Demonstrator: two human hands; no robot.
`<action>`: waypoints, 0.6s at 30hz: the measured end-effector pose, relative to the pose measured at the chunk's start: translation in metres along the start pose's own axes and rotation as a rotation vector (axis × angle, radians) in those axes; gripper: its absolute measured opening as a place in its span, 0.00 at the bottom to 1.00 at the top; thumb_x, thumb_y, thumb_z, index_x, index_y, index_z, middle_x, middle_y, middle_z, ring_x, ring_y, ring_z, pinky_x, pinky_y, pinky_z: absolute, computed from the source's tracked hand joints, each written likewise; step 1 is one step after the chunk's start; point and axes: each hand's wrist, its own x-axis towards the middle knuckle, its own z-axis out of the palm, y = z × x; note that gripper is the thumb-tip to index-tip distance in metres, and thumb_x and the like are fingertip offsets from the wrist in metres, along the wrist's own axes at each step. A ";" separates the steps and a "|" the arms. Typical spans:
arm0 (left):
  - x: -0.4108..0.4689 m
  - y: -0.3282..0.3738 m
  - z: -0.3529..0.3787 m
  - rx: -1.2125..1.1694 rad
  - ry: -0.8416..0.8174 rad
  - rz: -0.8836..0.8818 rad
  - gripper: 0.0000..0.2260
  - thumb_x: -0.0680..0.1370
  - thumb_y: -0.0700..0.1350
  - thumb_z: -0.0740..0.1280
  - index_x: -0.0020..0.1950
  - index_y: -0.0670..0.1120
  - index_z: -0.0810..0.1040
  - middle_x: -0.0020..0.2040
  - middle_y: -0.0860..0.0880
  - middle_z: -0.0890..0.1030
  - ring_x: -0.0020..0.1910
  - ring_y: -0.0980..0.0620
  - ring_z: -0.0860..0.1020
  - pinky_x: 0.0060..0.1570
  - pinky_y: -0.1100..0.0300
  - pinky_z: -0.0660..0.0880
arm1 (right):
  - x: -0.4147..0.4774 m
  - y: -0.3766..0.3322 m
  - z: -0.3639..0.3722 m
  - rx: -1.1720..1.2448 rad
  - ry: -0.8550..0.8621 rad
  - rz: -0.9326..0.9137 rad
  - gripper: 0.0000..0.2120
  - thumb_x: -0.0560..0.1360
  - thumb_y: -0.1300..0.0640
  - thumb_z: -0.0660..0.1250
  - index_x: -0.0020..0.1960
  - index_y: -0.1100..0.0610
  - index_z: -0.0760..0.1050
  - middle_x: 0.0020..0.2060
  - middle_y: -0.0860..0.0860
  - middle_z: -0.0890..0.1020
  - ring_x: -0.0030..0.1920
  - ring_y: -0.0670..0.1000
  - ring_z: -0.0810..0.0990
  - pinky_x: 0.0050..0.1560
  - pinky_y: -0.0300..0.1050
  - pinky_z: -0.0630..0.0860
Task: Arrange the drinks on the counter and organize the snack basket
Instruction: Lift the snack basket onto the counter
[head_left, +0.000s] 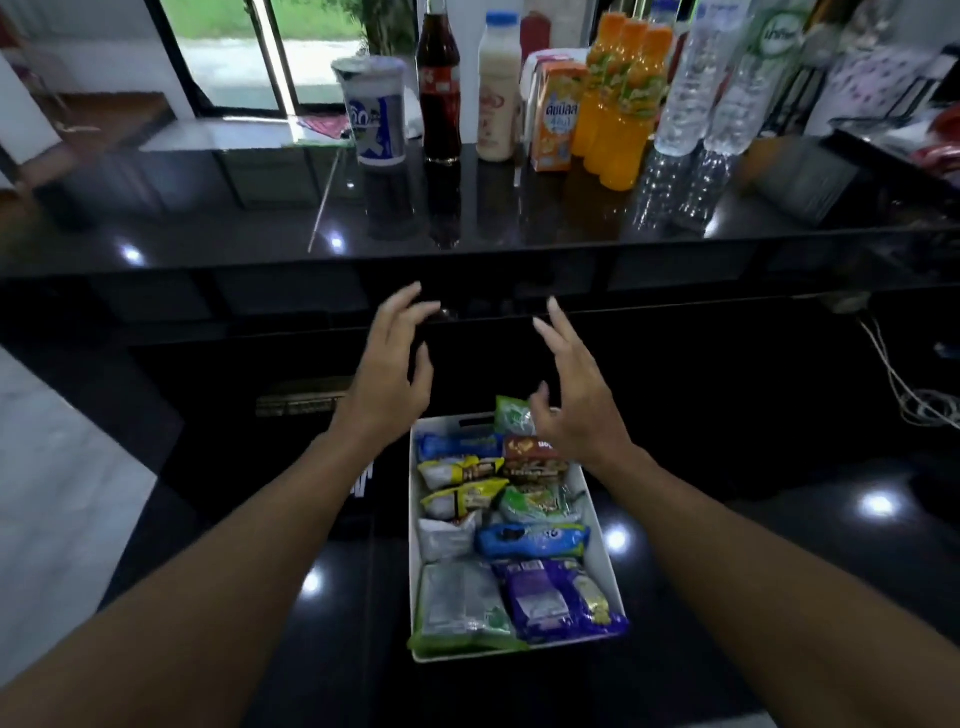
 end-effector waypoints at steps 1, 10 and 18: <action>-0.020 -0.004 0.009 -0.026 -0.051 -0.063 0.21 0.78 0.33 0.62 0.71 0.42 0.68 0.74 0.45 0.64 0.74 0.50 0.62 0.72 0.63 0.57 | -0.021 0.010 0.001 -0.004 -0.038 0.066 0.36 0.74 0.64 0.65 0.80 0.57 0.57 0.81 0.49 0.53 0.80 0.49 0.56 0.74 0.52 0.65; -0.175 -0.019 0.079 -0.033 -0.424 -0.854 0.29 0.84 0.48 0.54 0.80 0.44 0.43 0.80 0.43 0.50 0.78 0.45 0.51 0.75 0.52 0.54 | -0.159 0.056 0.024 0.000 -0.440 0.444 0.38 0.83 0.55 0.60 0.82 0.57 0.38 0.81 0.50 0.38 0.81 0.47 0.43 0.79 0.50 0.56; -0.192 -0.013 0.085 -0.100 -0.430 -0.958 0.28 0.83 0.57 0.50 0.80 0.54 0.43 0.60 0.41 0.79 0.50 0.53 0.79 0.53 0.59 0.70 | -0.184 0.064 0.044 0.310 -0.336 0.725 0.27 0.85 0.46 0.49 0.81 0.41 0.43 0.55 0.48 0.80 0.48 0.42 0.83 0.43 0.35 0.78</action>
